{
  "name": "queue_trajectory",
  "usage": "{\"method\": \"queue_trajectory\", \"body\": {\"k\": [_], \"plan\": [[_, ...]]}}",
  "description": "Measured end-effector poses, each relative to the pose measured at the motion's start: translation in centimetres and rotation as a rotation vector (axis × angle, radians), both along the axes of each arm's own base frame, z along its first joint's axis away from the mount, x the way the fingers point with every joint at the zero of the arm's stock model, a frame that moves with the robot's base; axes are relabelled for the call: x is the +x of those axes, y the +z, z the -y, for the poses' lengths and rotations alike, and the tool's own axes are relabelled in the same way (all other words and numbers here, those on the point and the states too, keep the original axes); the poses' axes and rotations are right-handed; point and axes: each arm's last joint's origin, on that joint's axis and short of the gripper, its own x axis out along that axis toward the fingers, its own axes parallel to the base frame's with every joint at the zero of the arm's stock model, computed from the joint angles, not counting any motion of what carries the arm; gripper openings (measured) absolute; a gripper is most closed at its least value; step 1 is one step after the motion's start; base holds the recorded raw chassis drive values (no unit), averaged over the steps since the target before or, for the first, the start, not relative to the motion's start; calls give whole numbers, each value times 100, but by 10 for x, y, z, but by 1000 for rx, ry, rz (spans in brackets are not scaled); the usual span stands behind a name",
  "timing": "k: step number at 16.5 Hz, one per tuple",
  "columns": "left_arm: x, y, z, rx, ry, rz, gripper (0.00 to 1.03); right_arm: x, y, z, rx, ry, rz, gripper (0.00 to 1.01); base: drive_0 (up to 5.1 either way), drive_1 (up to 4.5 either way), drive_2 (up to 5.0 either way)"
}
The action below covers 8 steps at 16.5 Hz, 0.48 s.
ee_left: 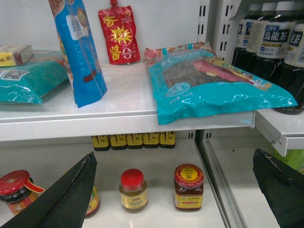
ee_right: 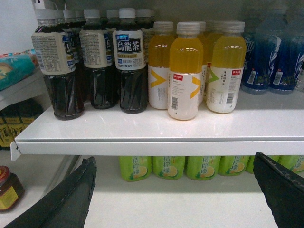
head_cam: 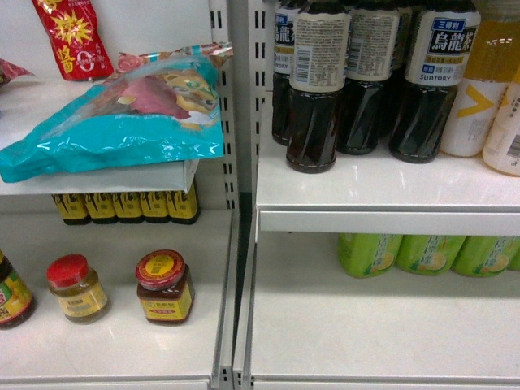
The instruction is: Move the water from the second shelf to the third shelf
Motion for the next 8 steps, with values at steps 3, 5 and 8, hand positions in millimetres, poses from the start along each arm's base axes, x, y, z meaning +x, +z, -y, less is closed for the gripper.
{"method": "queue_trajectory", "body": {"k": [3,5,8], "plan": [[0,0,0,0,0,0,98,0,0,0,0,0,0,98,0,0,0],[0,0,0,0,0,0,98,0,0,0,0,0,0,98,0,0,0],[0,0,0,0,0,0,98,0,0,0,0,0,0,98,0,0,0]]}}
